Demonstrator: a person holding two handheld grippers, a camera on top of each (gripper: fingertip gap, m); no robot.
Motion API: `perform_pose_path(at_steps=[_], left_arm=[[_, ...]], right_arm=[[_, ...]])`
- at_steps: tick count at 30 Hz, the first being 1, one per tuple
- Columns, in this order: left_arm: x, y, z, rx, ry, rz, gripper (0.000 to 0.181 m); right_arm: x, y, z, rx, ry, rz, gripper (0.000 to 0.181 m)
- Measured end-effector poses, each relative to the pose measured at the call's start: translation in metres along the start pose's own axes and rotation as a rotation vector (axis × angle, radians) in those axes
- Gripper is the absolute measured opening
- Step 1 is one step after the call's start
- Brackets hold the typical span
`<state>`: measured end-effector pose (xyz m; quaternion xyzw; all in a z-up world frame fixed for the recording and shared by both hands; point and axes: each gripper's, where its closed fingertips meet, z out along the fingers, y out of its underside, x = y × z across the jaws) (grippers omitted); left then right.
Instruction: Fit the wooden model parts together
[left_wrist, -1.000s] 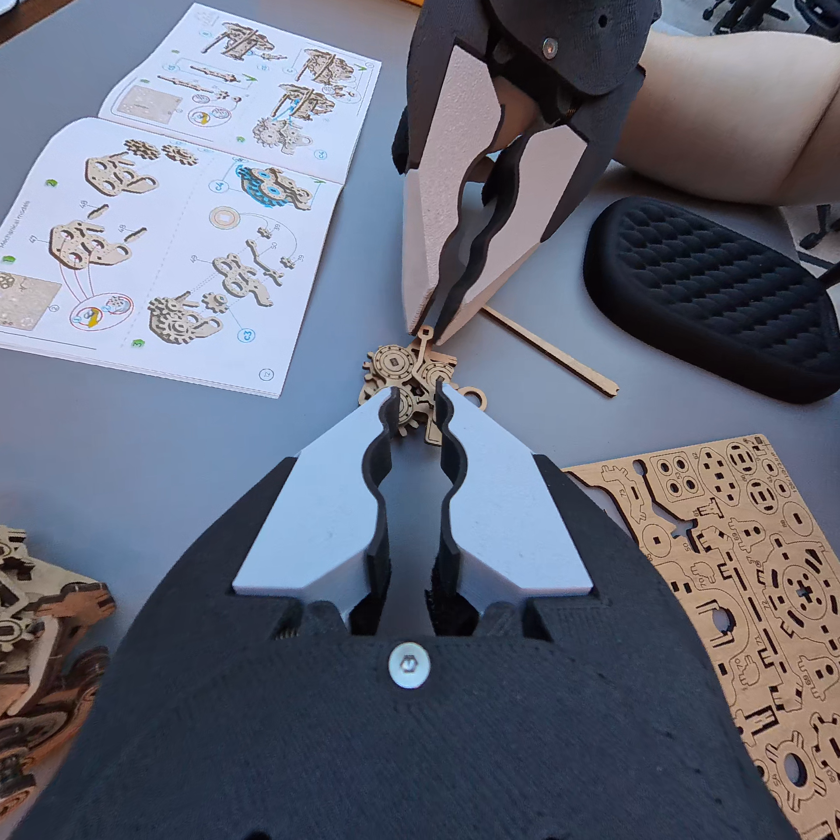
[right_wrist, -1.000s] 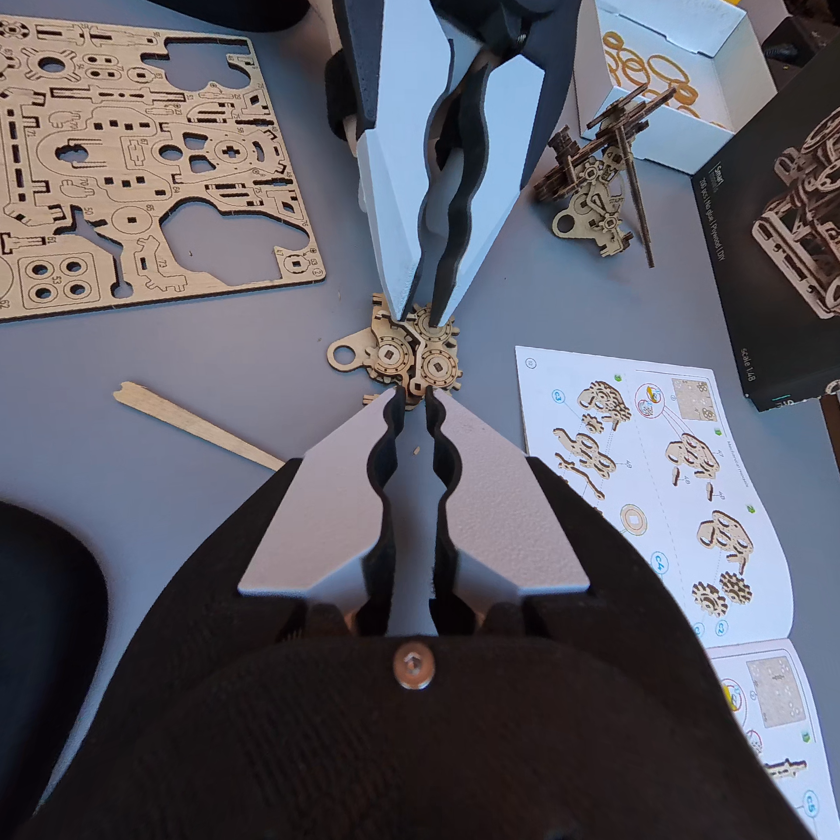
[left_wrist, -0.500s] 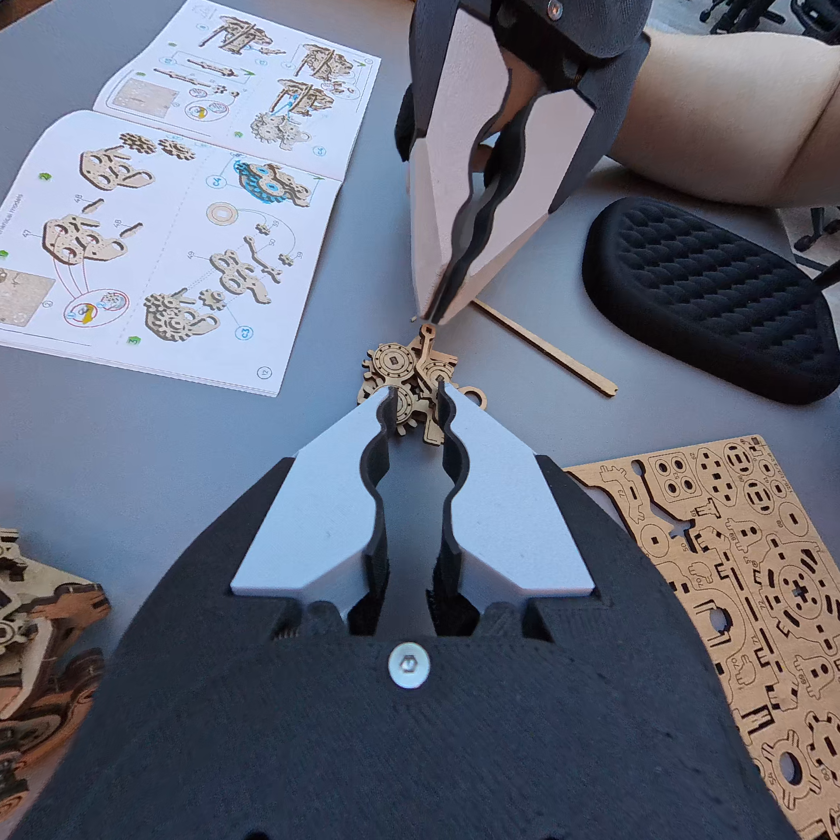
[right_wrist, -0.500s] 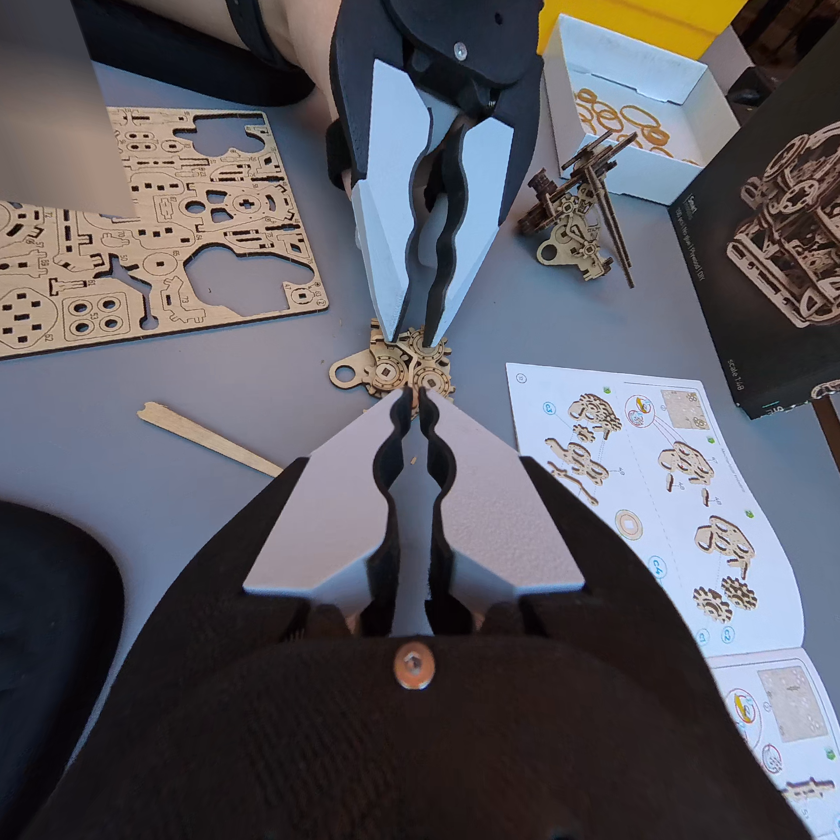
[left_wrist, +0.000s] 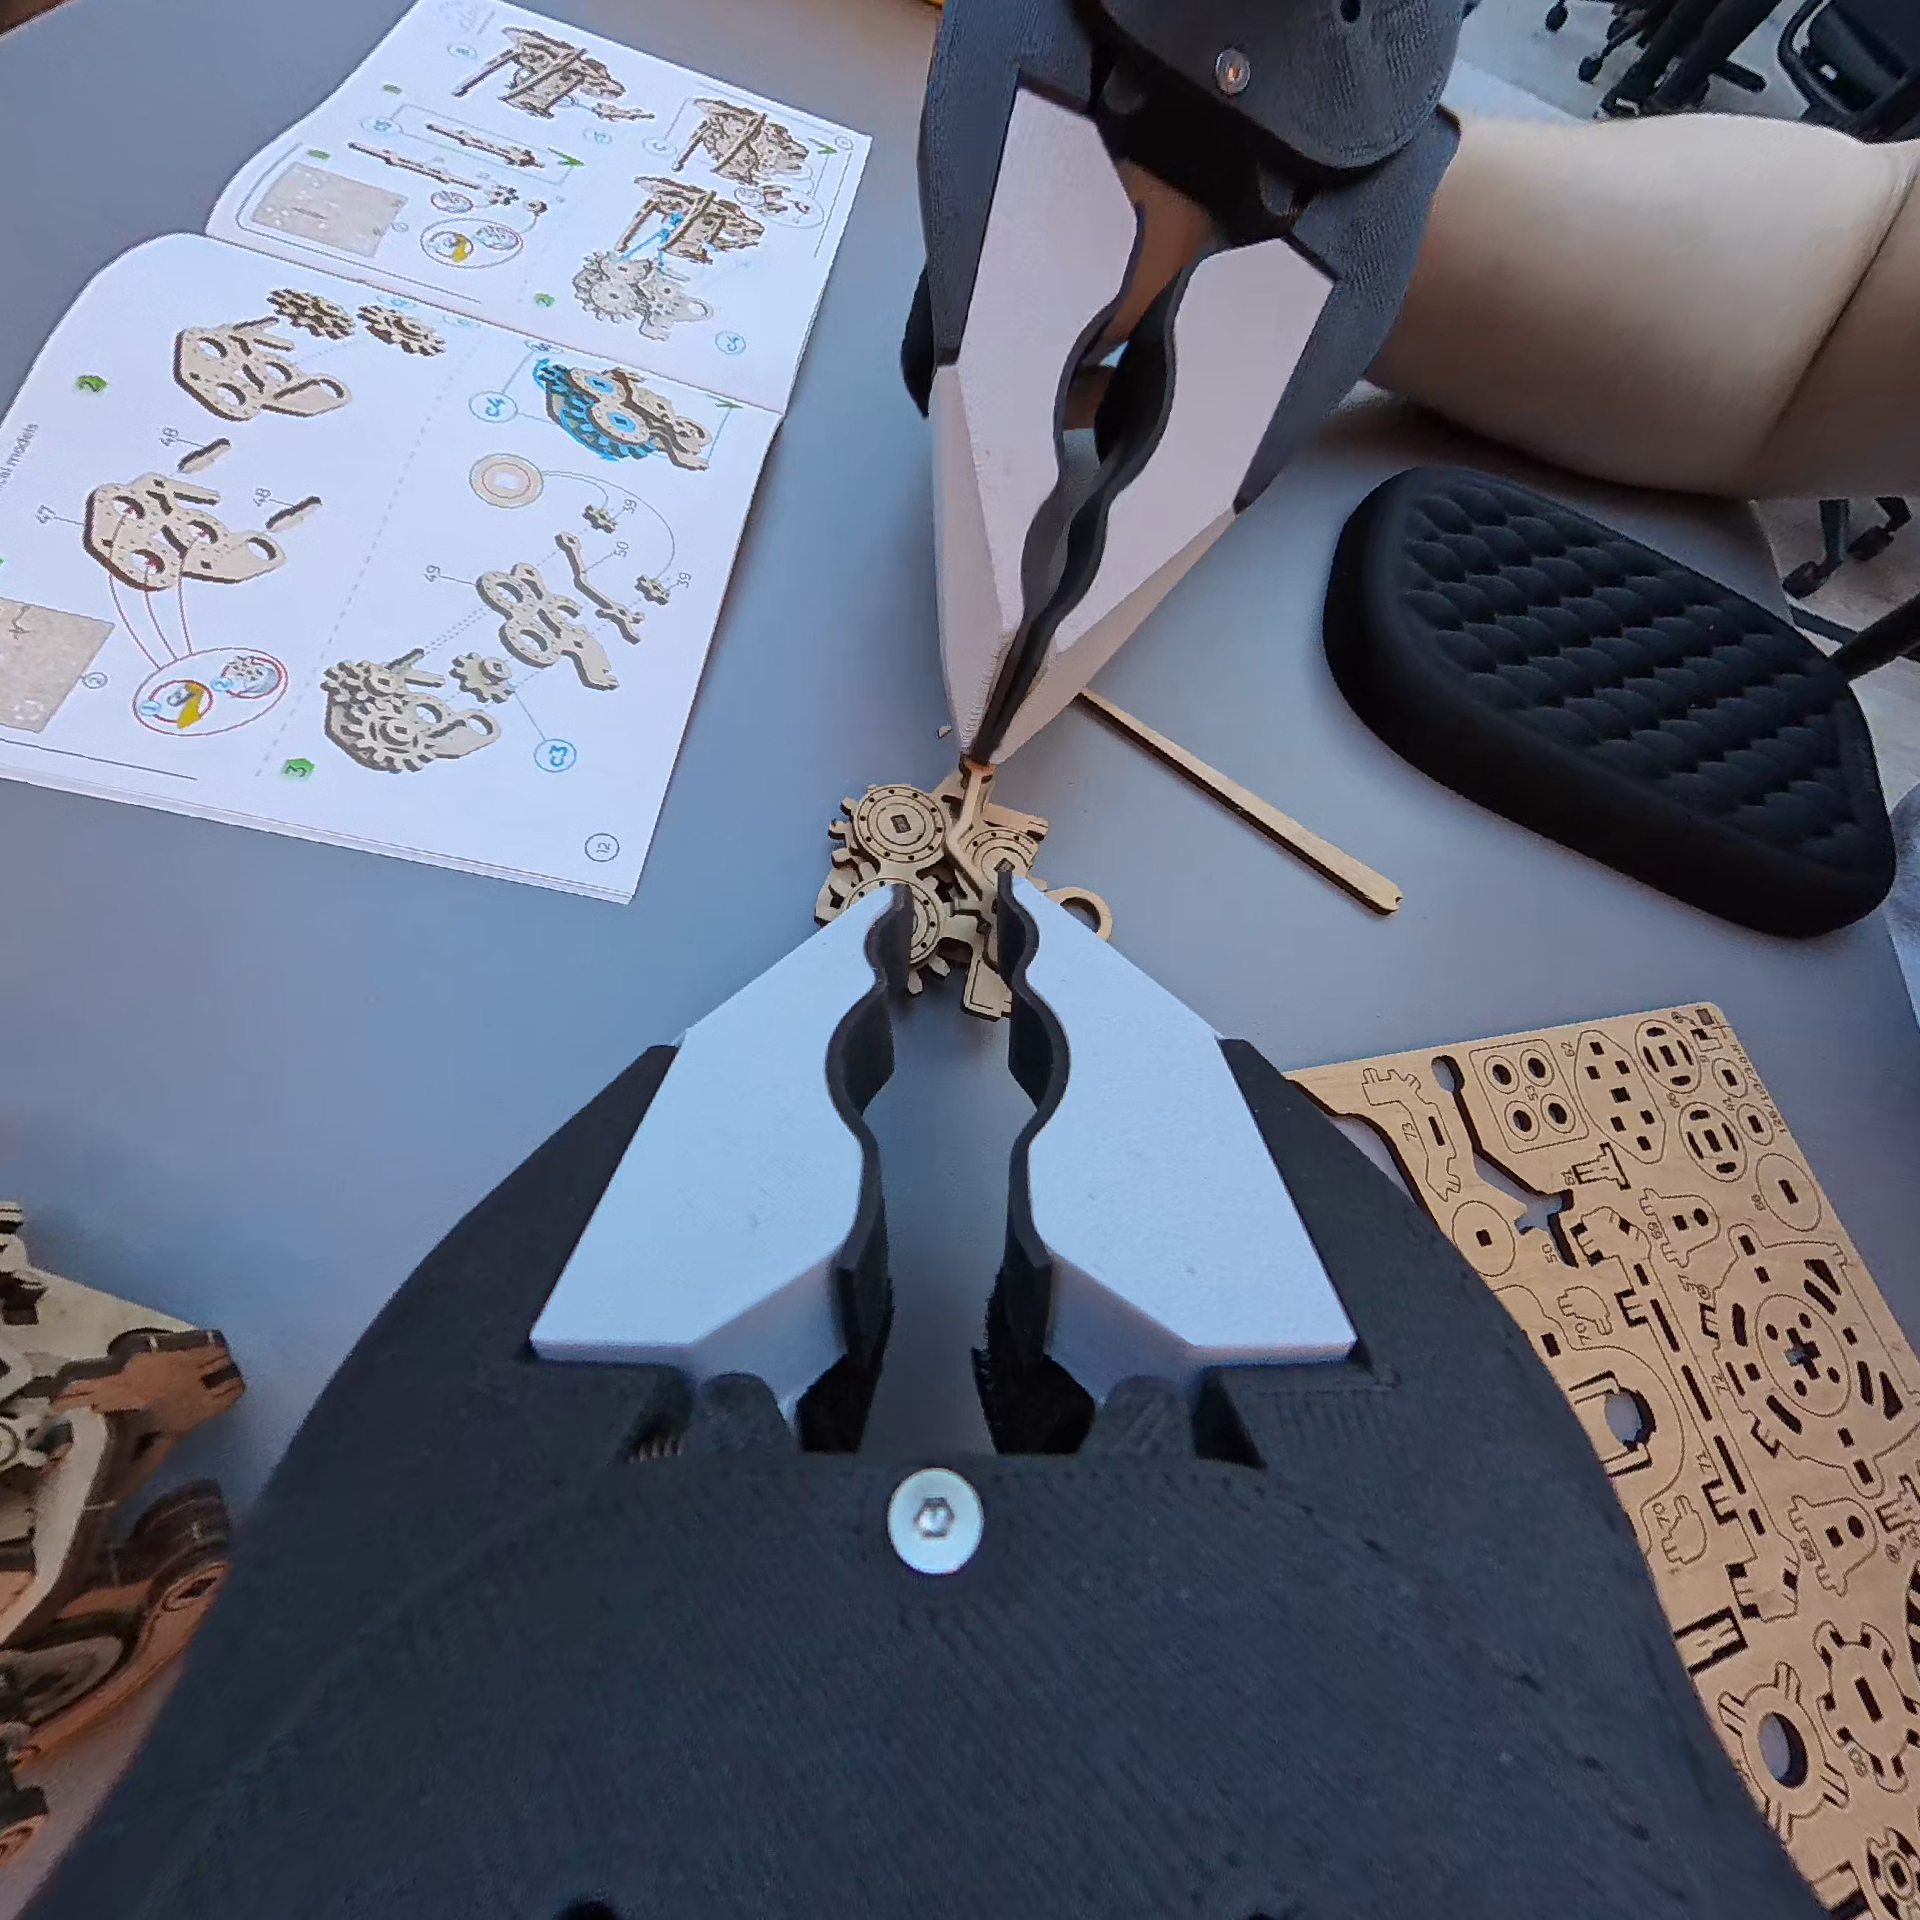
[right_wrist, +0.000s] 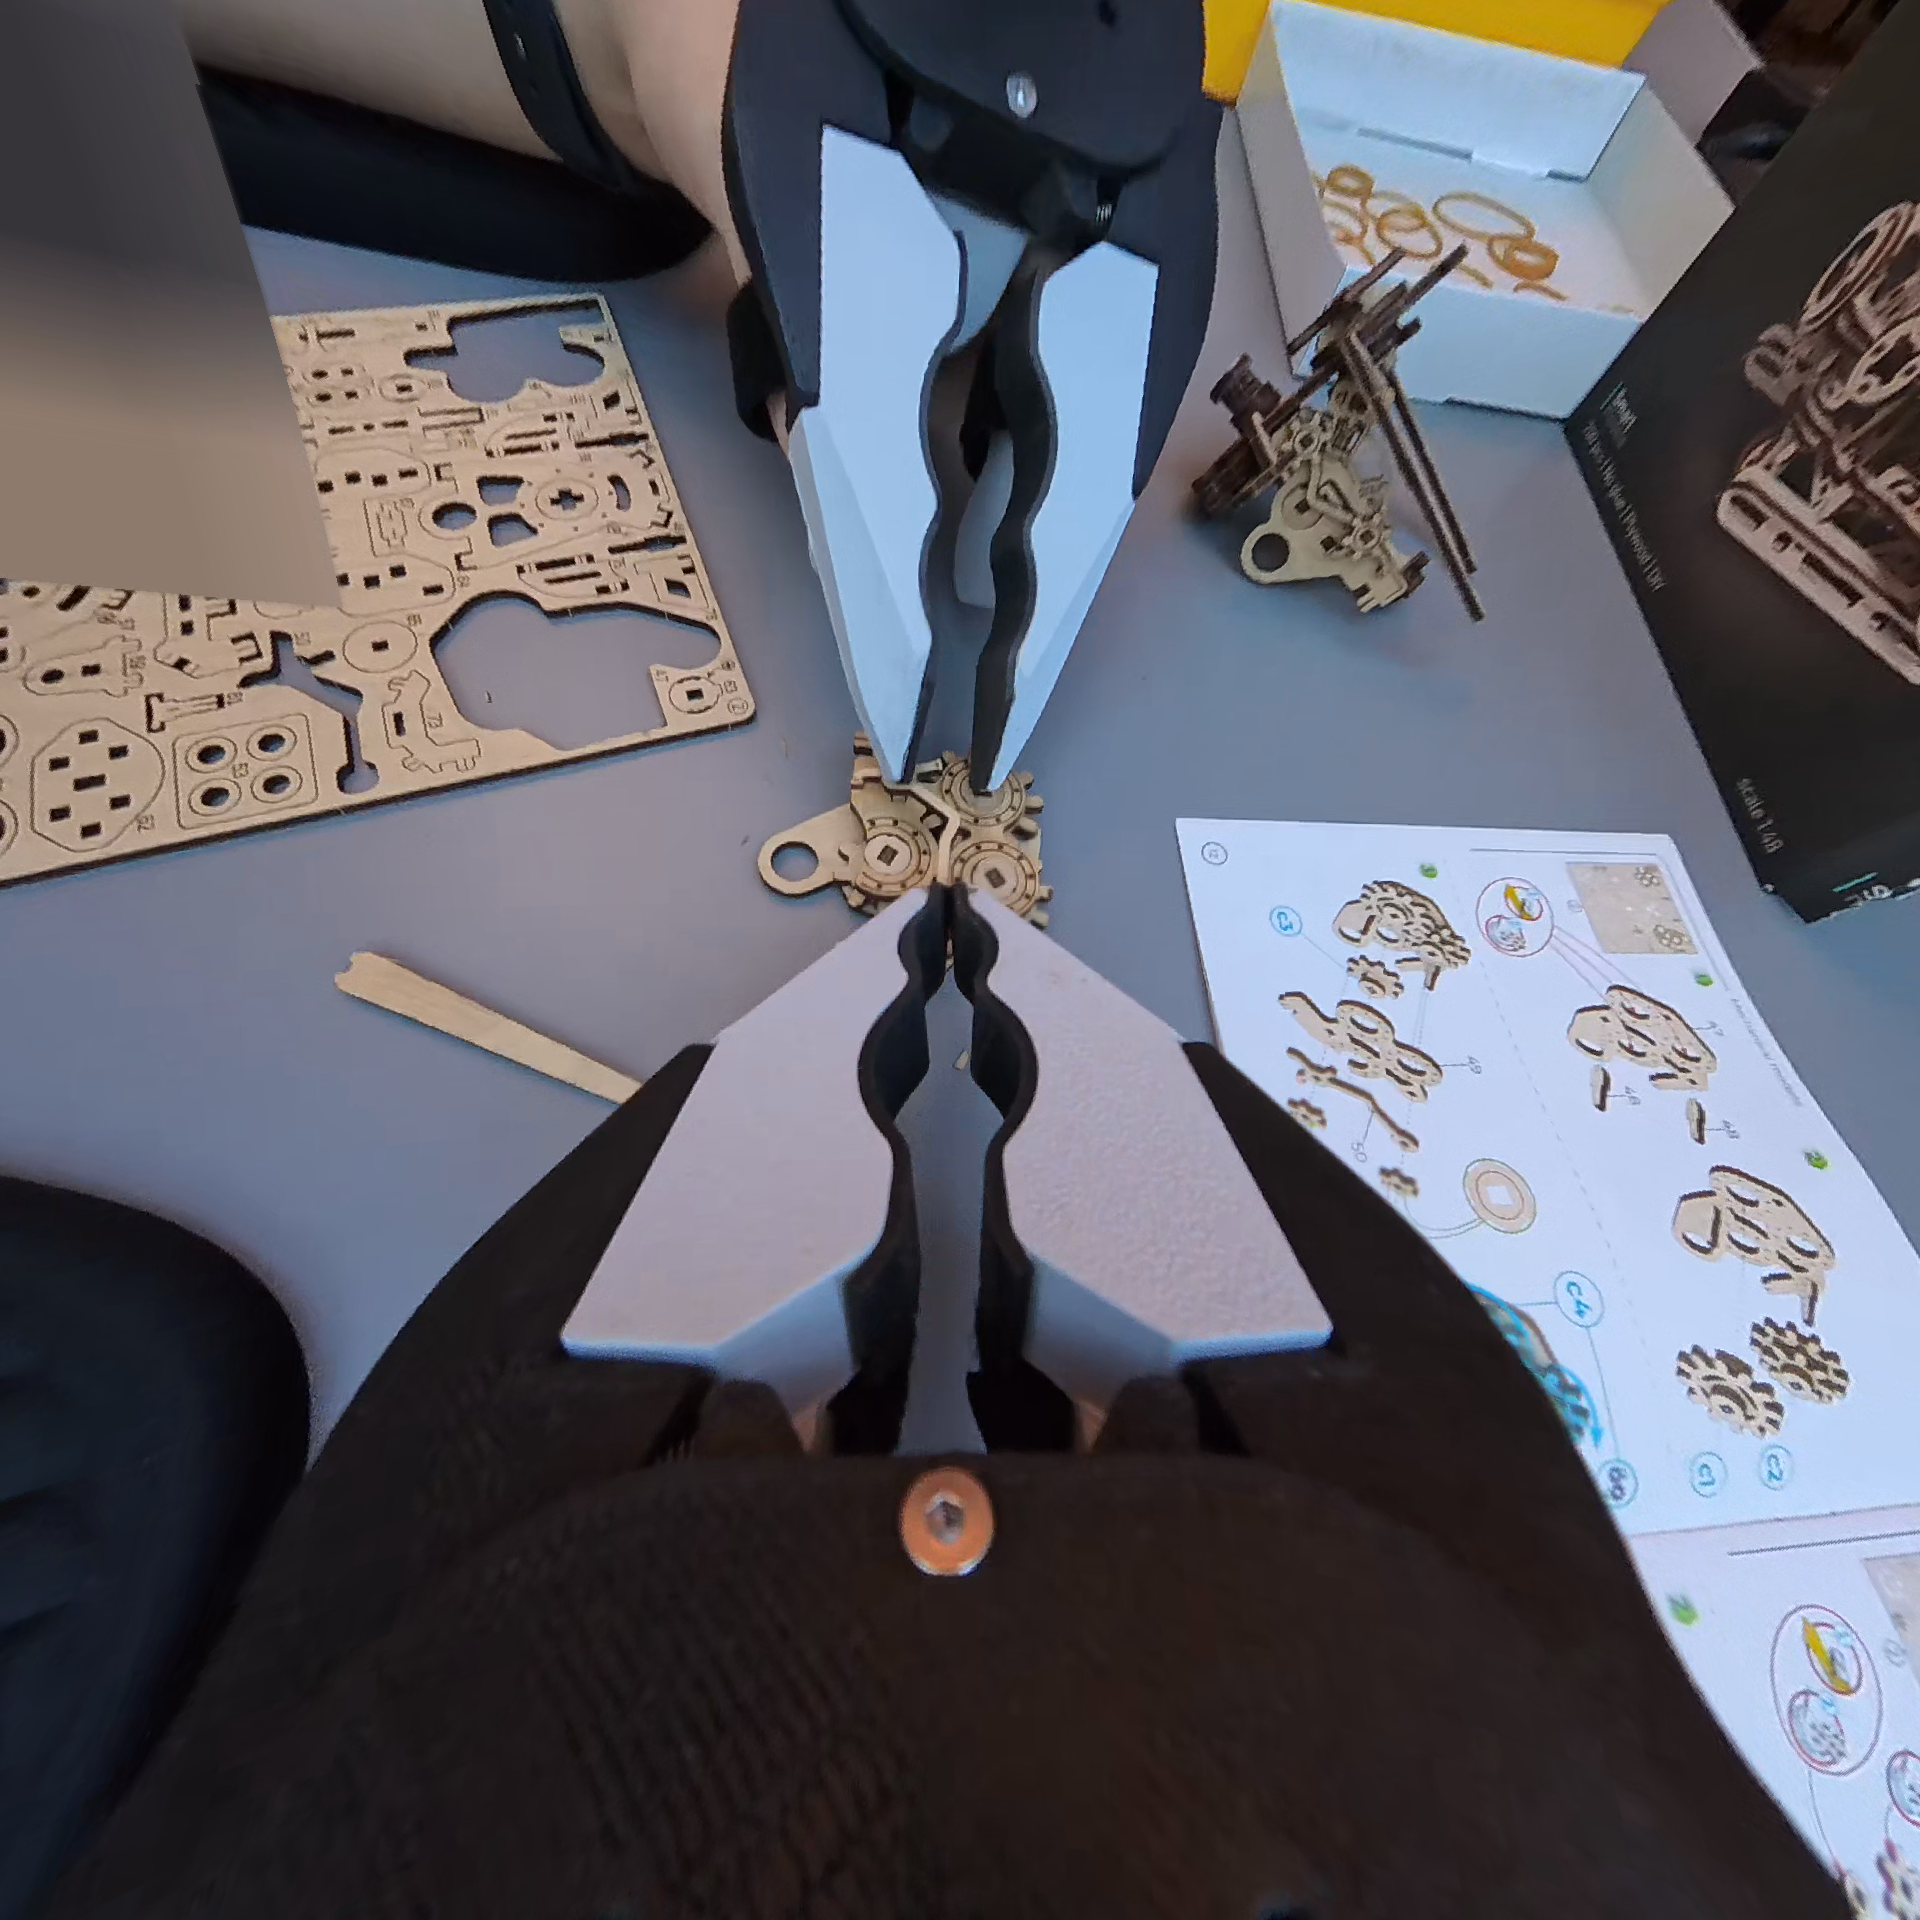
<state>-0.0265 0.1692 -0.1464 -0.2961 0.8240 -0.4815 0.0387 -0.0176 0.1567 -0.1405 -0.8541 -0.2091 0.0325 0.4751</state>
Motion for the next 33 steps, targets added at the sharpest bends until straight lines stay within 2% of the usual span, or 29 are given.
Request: perform_pose_path(at_steps=[3,6,10,18,22,24,27,29,33], left_arm=[[0.0,0.001,0.0,-0.002,0.002,-0.009,0.014],[0.0,0.001,0.0,-0.002,0.005,-0.014,0.014],[0.0,0.001,0.0,-0.002,0.01,-0.022,0.014],[0.002,0.001,0.0,-0.001,0.053,-0.075,0.008],[0.002,0.001,0.0,0.001,0.056,-0.085,0.007],[0.002,0.001,0.0,0.001,0.059,-0.086,0.006],[0.001,0.001,0.0,0.003,0.061,-0.099,0.006],[0.002,0.001,0.0,0.003,0.063,-0.101,0.006],[0.001,0.001,-0.001,0.005,0.067,-0.118,0.006]], right_arm=[[0.002,-0.009,-0.006,0.034,0.011,-0.005,0.0],[0.0,0.004,0.0,-0.031,-0.001,0.002,0.0],[0.0,-0.005,-0.003,0.003,0.013,-0.019,0.0],[0.0,0.003,0.002,-0.036,0.007,0.006,0.0],[0.0,-0.011,-0.004,0.018,0.014,0.008,0.0],[0.002,0.002,0.003,-0.035,0.019,0.015,0.0],[0.002,-0.007,-0.002,-0.007,0.026,-0.002,0.0],[0.002,0.002,0.003,-0.045,0.018,0.015,0.0],[0.004,-0.009,-0.003,0.01,0.034,0.009,0.0]])
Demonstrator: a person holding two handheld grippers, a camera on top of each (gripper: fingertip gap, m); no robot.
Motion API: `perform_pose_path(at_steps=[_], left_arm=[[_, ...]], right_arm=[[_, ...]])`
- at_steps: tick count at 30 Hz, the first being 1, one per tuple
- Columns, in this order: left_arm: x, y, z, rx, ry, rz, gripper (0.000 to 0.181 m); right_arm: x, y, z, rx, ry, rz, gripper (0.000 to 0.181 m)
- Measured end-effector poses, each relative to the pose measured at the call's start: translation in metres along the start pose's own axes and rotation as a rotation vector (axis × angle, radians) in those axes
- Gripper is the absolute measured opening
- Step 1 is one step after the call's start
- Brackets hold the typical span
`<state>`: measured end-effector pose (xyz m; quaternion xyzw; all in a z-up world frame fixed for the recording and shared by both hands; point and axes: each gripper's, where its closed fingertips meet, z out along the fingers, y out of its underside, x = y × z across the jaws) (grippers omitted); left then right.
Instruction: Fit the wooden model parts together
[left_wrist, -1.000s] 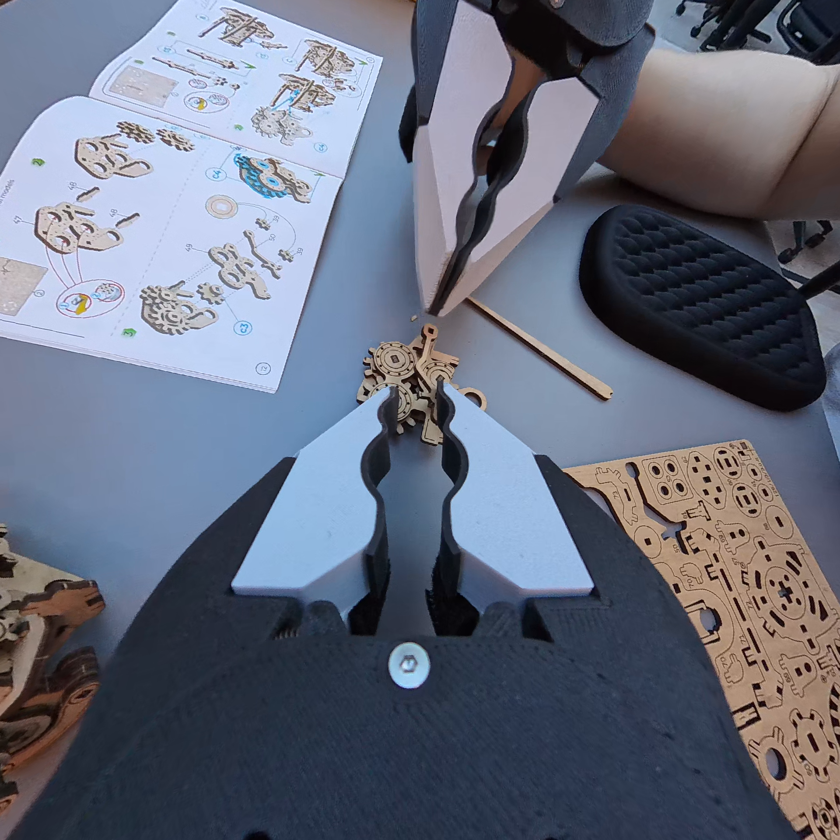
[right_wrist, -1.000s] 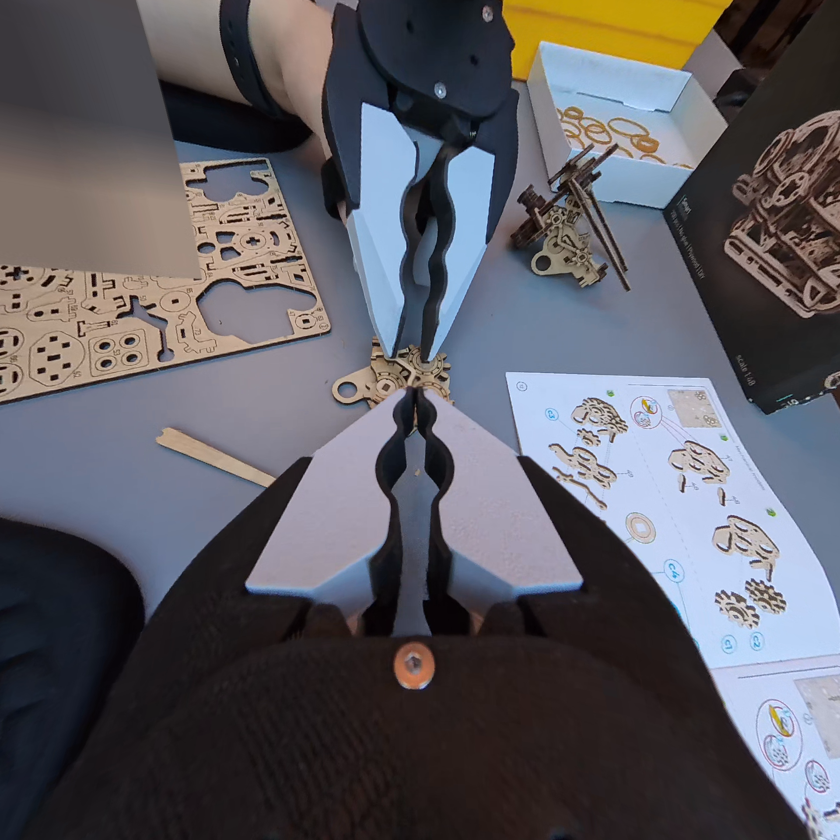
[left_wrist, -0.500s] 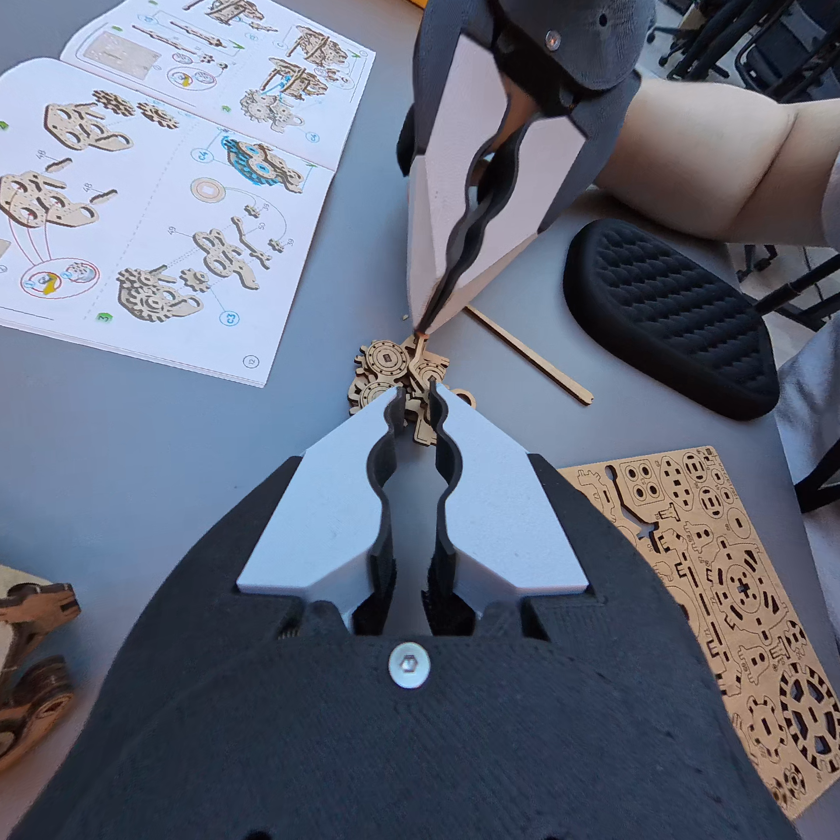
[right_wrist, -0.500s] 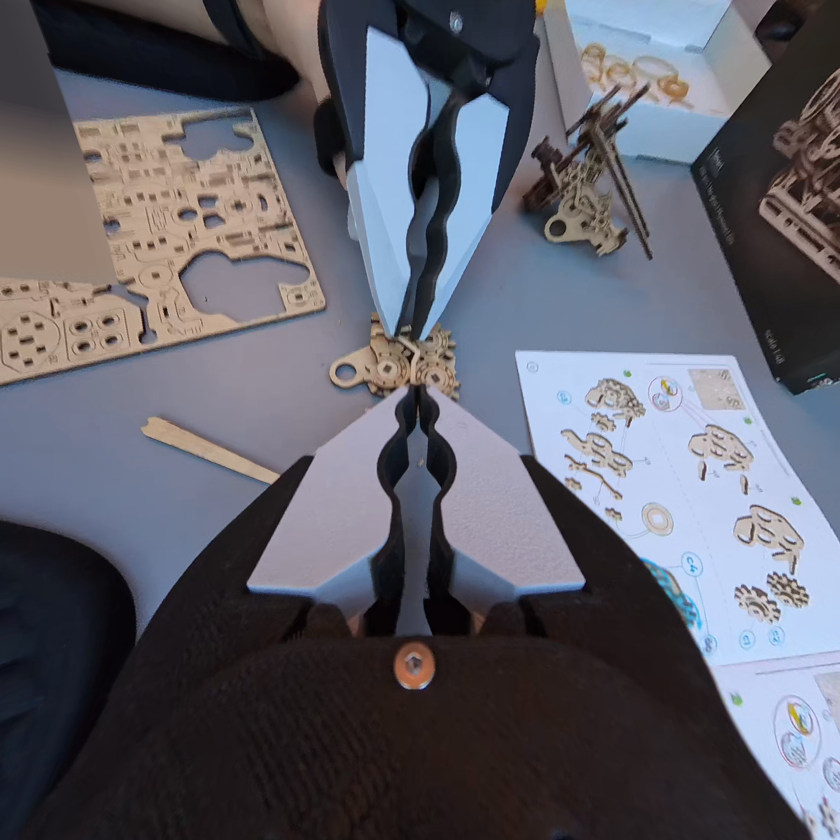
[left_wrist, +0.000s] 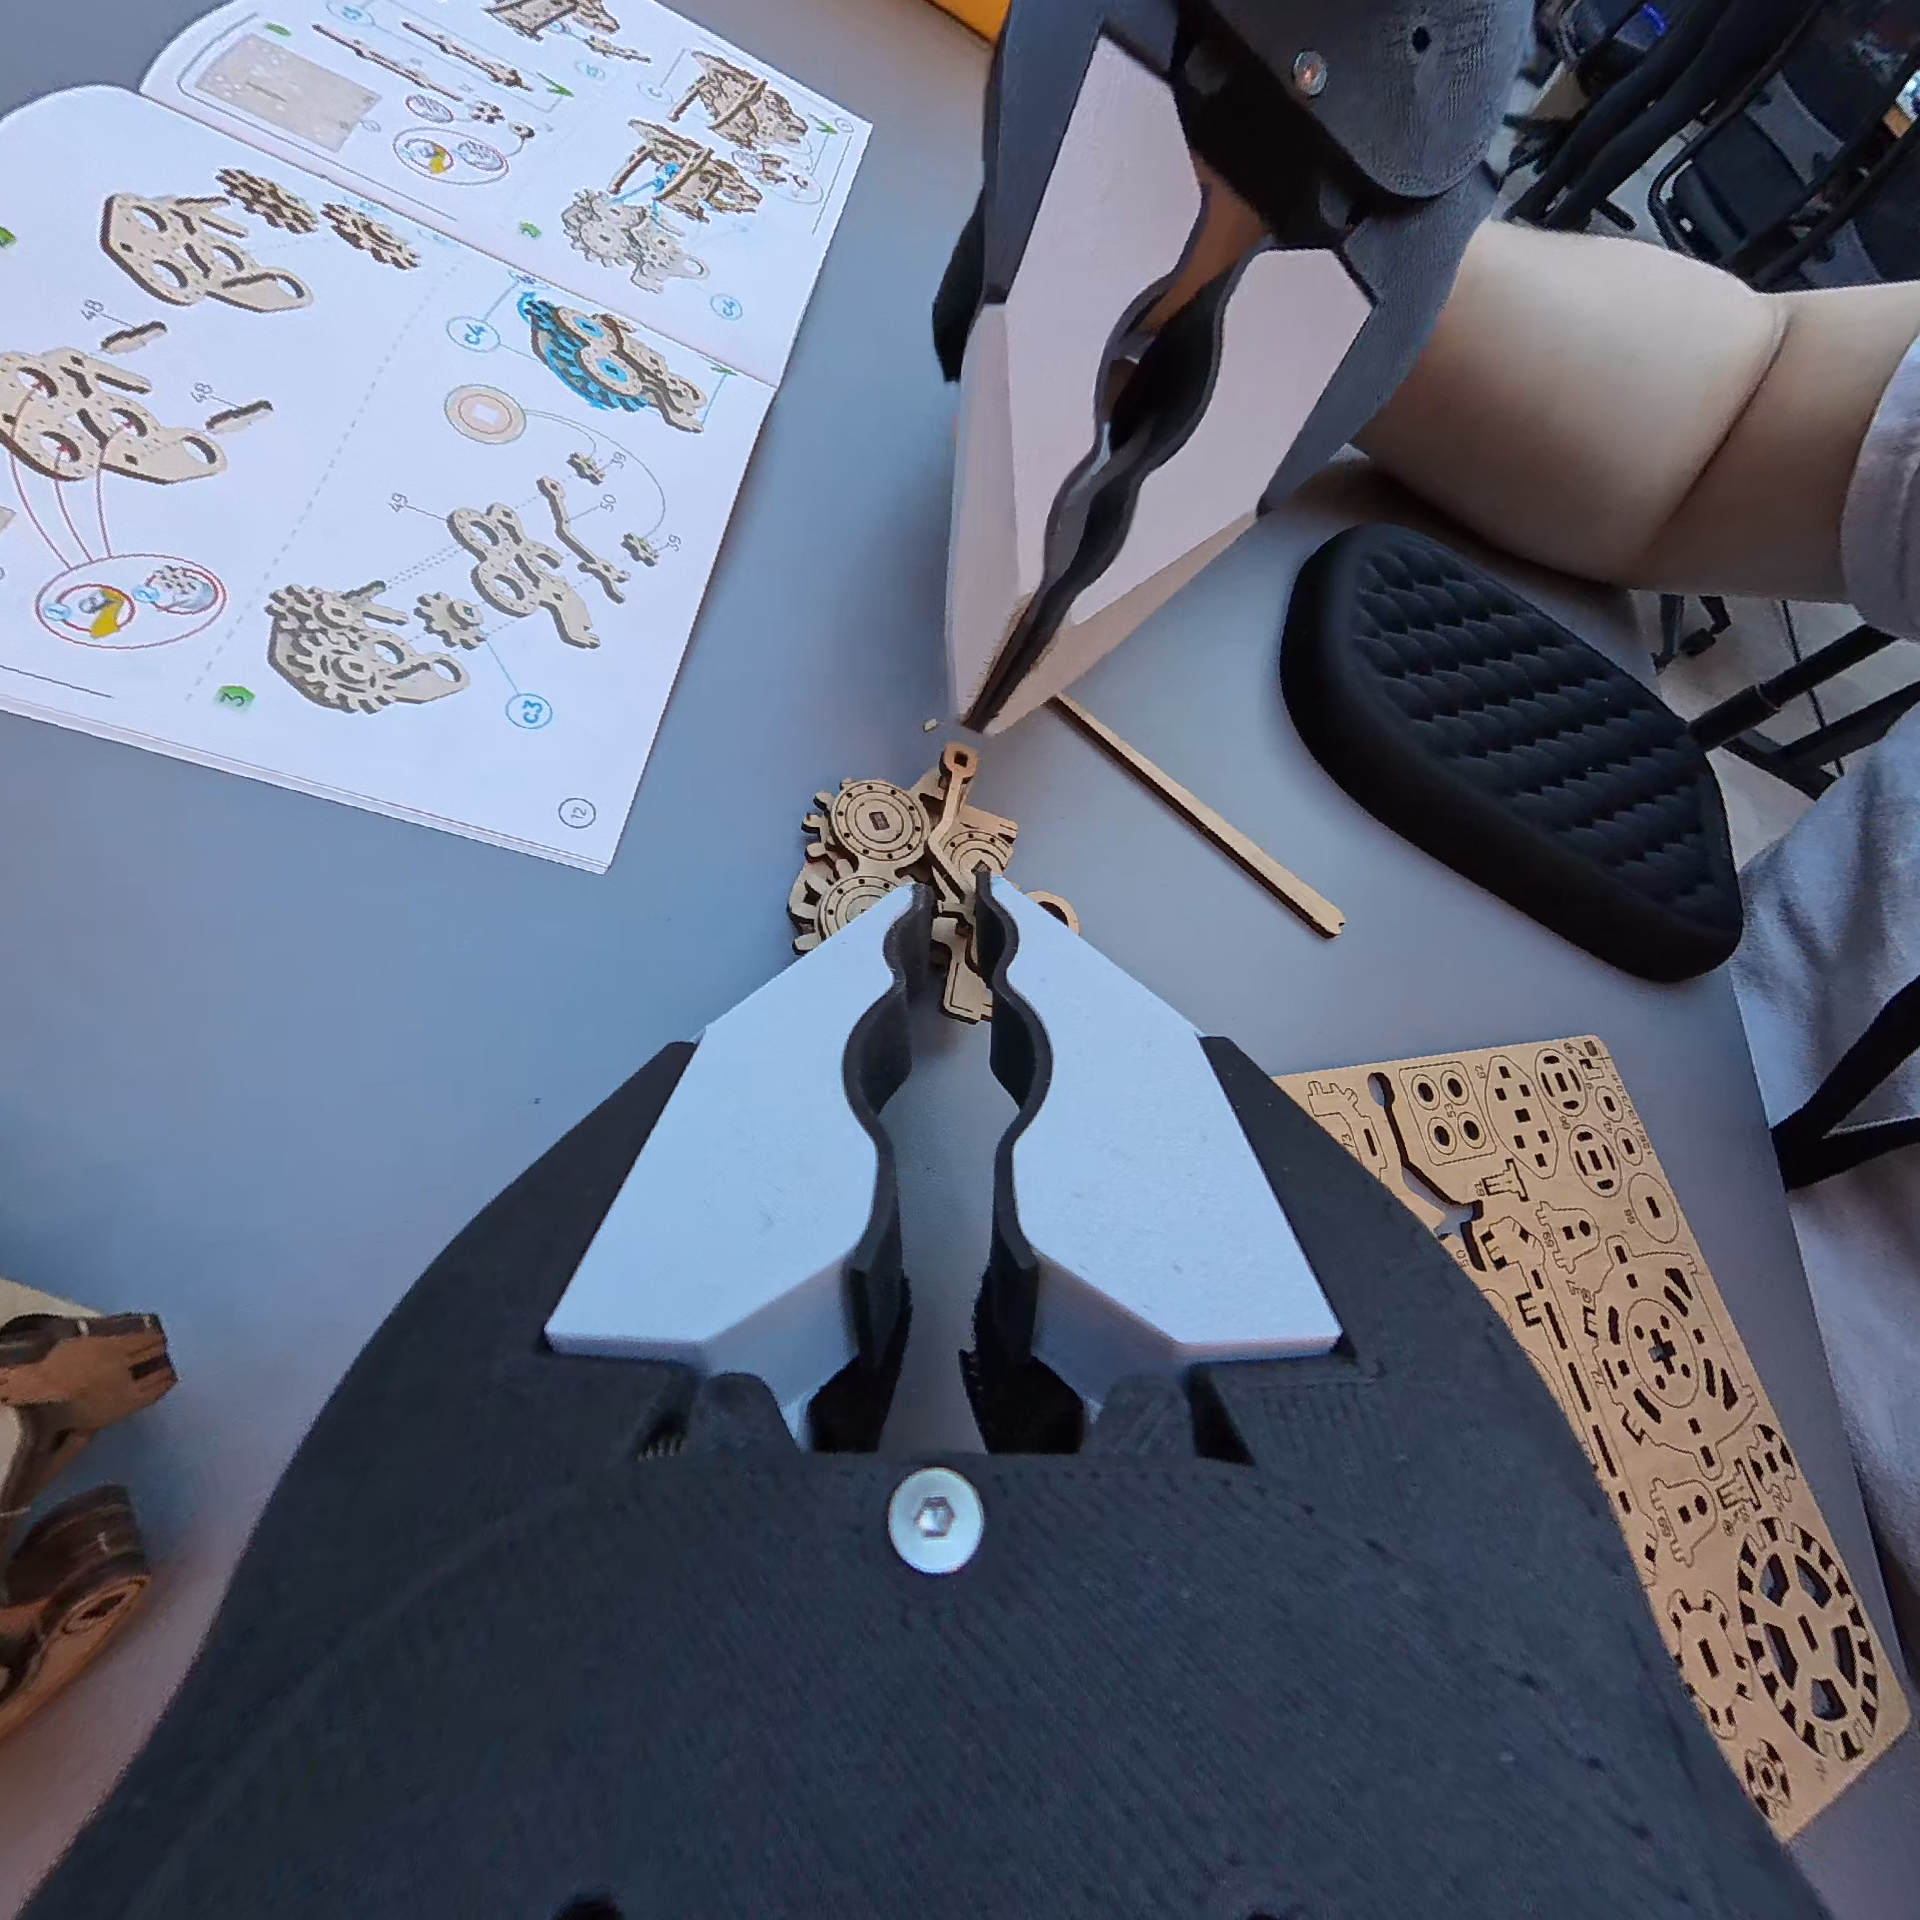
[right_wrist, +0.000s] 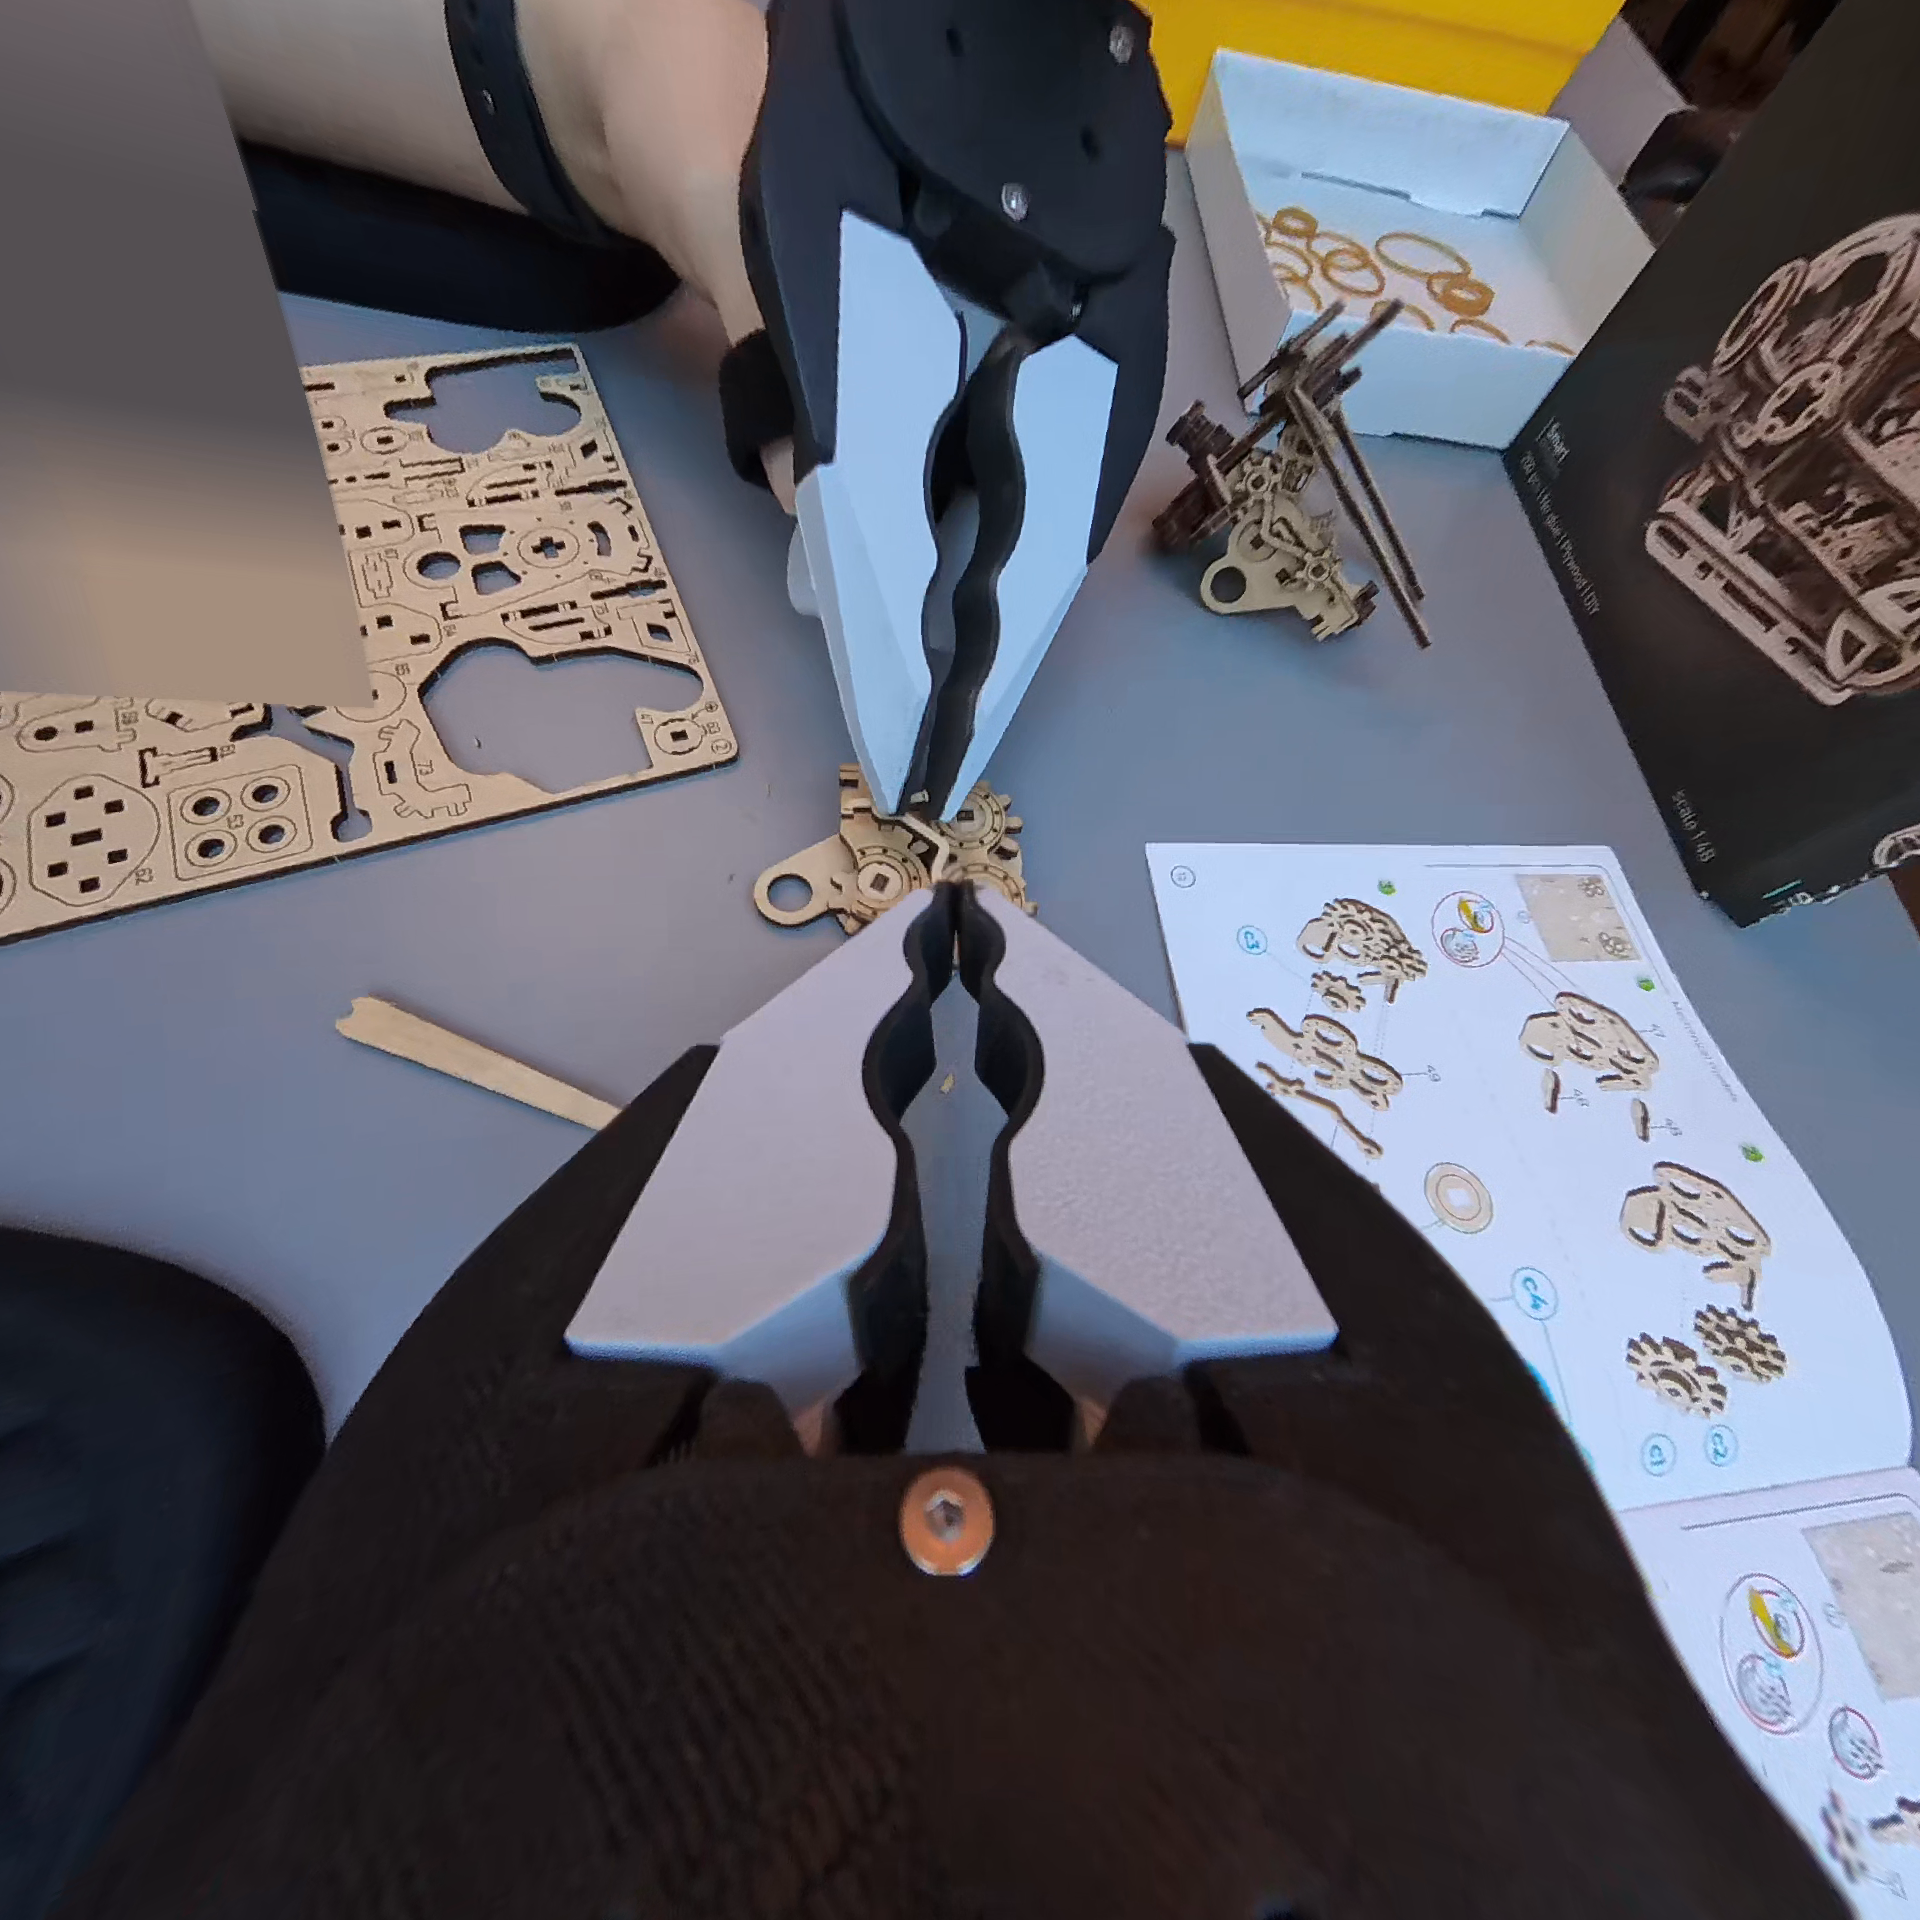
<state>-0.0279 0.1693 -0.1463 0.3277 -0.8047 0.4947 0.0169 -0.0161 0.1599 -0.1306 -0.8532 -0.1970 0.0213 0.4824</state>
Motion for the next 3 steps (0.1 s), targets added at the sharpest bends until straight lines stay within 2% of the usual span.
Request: perform_pose_path(at_steps=[2,3], left_arm=[[0.0,0.0,0.0,0.0,0.001,-0.006,0.006],[0.0,0.0,0.0,0.0,0.003,-0.012,0.005]], right_arm=[[-0.001,0.013,0.006,-0.059,-0.02,0.034,0.001],[0.0,0.008,0.006,-0.014,-0.012,0.039,0.0]])
